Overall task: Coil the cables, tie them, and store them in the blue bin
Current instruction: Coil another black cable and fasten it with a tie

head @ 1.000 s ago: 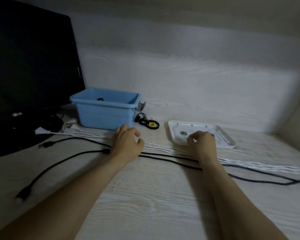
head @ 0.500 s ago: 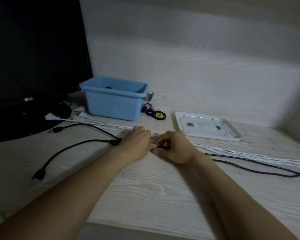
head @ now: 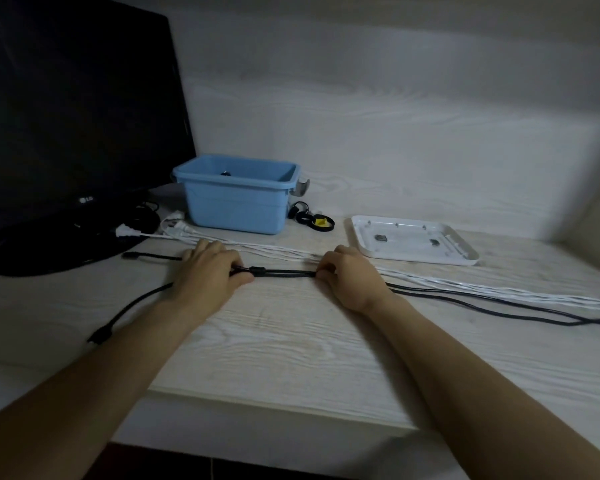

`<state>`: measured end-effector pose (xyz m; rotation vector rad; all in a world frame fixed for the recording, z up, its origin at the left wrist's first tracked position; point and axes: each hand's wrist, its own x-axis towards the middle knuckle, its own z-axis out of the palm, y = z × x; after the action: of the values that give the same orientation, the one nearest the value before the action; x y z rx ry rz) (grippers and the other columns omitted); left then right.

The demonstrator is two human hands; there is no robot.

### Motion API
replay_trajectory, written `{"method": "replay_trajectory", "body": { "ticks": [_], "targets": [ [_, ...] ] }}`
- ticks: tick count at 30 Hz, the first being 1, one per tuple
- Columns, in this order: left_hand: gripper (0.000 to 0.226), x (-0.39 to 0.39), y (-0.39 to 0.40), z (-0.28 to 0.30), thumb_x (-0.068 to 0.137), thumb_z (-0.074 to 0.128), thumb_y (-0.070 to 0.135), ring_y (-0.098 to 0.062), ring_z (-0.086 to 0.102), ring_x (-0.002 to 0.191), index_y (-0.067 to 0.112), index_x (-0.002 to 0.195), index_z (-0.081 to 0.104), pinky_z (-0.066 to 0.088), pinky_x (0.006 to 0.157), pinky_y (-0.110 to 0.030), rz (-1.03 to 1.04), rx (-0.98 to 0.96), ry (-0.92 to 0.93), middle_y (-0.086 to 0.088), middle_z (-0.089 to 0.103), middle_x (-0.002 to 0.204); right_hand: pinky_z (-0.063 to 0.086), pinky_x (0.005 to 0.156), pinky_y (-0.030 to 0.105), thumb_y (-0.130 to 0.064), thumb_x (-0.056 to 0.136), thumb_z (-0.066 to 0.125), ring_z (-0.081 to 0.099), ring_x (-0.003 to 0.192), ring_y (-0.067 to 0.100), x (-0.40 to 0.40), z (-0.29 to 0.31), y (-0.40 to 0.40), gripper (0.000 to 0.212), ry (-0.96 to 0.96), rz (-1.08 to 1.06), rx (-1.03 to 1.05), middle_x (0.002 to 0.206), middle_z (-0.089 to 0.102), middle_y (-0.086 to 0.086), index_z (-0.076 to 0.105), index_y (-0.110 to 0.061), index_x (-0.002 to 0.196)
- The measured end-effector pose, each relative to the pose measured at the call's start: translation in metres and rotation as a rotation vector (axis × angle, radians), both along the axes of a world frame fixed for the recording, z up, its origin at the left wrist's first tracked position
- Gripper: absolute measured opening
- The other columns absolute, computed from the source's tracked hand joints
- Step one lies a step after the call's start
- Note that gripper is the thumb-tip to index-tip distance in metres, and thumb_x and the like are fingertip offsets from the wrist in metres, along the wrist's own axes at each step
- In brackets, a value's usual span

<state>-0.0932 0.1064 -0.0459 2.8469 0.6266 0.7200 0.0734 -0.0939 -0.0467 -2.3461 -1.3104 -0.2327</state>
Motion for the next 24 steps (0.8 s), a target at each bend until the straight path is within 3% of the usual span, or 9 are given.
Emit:
{"method": "replay_trajectory", "body": {
  "ticks": [4,6,9,13,16,20,24],
  "targets": [
    [0.018,-0.007,0.012,-0.003,0.077,0.082,0.023,-0.033,0.055,0.092,0.013,0.078,0.066,0.038,0.077,-0.039,-0.006,-0.043,-0.179,-0.005,0.058,0.083,0.045,0.089,0.044,-0.017,0.095,0.059,0.054,0.1,0.029,-0.001,-0.002,0.002,0.01,-0.028,-0.029,0.04,0.104,0.058,0.009,0.063,-0.011,0.101],
    [0.02,-0.004,0.01,-0.003,0.079,0.079,0.016,-0.032,0.056,0.08,0.011,0.077,0.061,0.042,0.067,-0.038,-0.033,-0.08,-0.302,-0.005,0.056,0.081,0.045,0.084,0.041,-0.014,0.096,0.056,0.056,0.096,0.03,0.0,-0.004,0.003,0.006,-0.029,-0.031,0.092,0.102,0.06,0.01,0.06,-0.011,0.1],
    [0.018,0.001,0.006,-0.001,0.087,0.071,0.018,-0.031,0.053,0.08,0.007,0.084,0.057,0.045,0.068,-0.041,-0.056,-0.027,-0.478,-0.01,0.053,0.087,0.037,0.064,0.033,-0.021,0.102,0.05,0.056,0.077,0.025,-0.003,0.0,0.004,0.009,-0.014,-0.091,0.277,0.088,0.062,0.005,0.055,-0.013,0.102],
    [0.024,0.001,0.003,0.004,0.093,0.06,0.027,-0.03,0.051,0.083,0.004,0.091,0.053,0.044,0.07,-0.043,-0.079,-0.051,-0.65,-0.014,0.053,0.092,0.031,0.057,0.031,-0.043,0.099,0.054,0.047,0.06,0.022,-0.006,0.008,0.004,0.031,-0.092,-0.26,0.435,0.069,0.061,0.002,0.058,-0.013,0.097],
    [0.03,-0.002,0.005,0.003,0.097,0.057,0.032,-0.034,0.057,0.075,0.003,0.095,0.051,0.043,0.058,-0.041,0.011,-0.12,-0.664,-0.017,0.062,0.086,0.032,0.054,0.029,-0.054,0.094,0.056,0.055,0.055,0.027,-0.005,0.013,-0.001,0.044,-0.196,-0.224,0.385,0.062,0.062,0.005,0.061,-0.012,0.08],
    [0.041,-0.007,0.007,0.004,0.098,0.053,0.044,-0.038,0.06,0.066,0.004,0.089,0.055,0.036,0.053,-0.035,0.075,-0.05,-0.644,-0.019,0.066,0.075,0.038,0.055,0.032,-0.057,0.091,0.057,0.059,0.061,0.032,-0.009,0.017,-0.013,0.047,-0.205,-0.155,0.252,0.067,0.066,0.008,0.062,-0.013,0.078],
    [0.05,-0.013,0.011,0.007,0.097,0.05,0.052,-0.038,0.058,0.063,0.006,0.08,0.057,0.041,0.054,-0.039,0.1,-0.077,-0.655,-0.02,0.063,0.068,0.032,0.06,0.035,-0.044,0.099,0.053,0.059,0.076,0.035,-0.017,0.011,-0.046,0.036,-0.179,-0.214,0.131,0.082,0.067,0.012,0.052,-0.016,0.077]
  ]
}}
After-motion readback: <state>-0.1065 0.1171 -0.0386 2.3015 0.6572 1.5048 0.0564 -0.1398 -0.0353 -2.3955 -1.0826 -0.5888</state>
